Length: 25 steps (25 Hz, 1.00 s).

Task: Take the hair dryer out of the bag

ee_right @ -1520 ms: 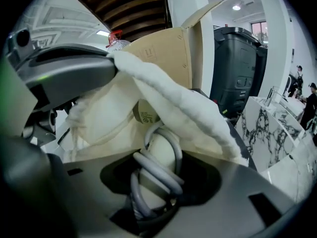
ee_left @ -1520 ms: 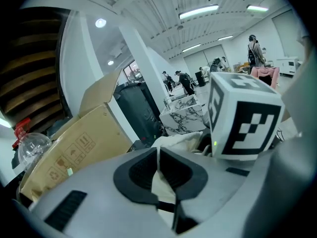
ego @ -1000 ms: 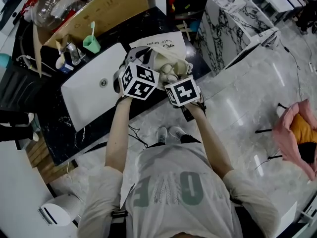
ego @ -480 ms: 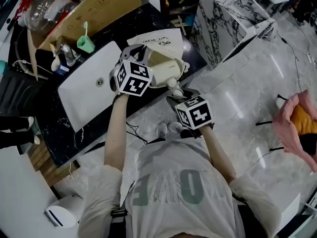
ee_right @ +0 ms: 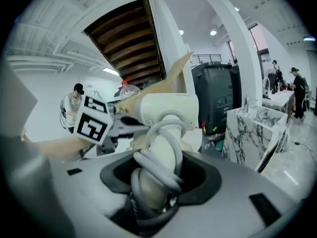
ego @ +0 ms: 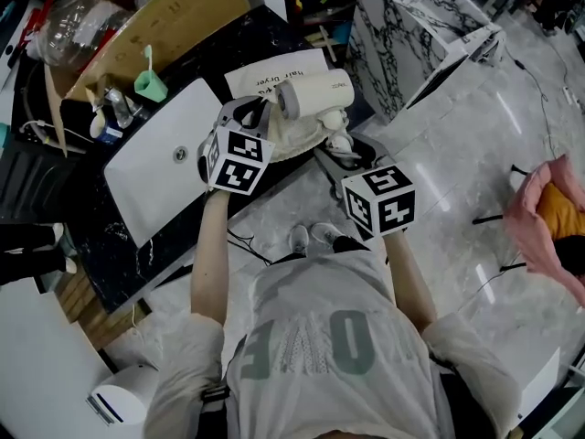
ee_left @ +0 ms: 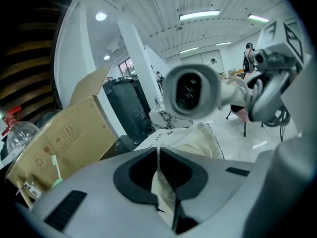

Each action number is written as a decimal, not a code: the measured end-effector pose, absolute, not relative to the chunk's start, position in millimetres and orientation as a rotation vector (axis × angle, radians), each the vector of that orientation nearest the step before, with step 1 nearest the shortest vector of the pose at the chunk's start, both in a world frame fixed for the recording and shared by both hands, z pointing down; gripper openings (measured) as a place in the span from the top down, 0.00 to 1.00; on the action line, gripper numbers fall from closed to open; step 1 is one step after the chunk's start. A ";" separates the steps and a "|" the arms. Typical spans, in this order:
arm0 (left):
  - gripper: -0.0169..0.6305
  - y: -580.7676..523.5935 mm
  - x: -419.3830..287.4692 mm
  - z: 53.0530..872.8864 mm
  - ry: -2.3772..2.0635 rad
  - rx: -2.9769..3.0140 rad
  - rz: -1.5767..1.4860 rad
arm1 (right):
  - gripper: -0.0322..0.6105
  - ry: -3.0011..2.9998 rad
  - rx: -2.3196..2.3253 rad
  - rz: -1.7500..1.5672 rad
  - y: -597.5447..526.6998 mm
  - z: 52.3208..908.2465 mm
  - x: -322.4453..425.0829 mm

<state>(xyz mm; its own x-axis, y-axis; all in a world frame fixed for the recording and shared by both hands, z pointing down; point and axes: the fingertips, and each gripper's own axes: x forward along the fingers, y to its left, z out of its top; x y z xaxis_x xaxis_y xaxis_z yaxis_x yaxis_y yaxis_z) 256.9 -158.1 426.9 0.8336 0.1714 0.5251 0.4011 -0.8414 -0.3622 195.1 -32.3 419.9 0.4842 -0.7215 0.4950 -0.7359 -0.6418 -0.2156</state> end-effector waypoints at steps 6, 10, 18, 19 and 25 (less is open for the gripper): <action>0.91 -137.9 234.2 445.5 -0.523 -2.525 -0.719 | 0.59 -1.295 2.761 0.495 -38.5 360.4 230.5; 0.91 -123.4 218.3 458.0 -0.596 -2.510 -0.751 | 0.59 -1.293 2.815 0.259 -39.9 332.2 235.5; 0.91 -106.3 198.2 487.7 -0.668 -2.477 -0.868 | 0.59 -1.330 2.910 -0.147 -39.6 292.9 221.2; 0.91 -104.9 196.4 492.0 -0.673 -2.479 -0.887 | 0.59 -1.336 2.916 -0.182 -39.4 289.8 219.0; 0.91 -101.1 192.0 500.5 -0.686 -2.546 -0.927 | 0.59 -1.351 2.959 -0.234 -38.2 284.9 216.7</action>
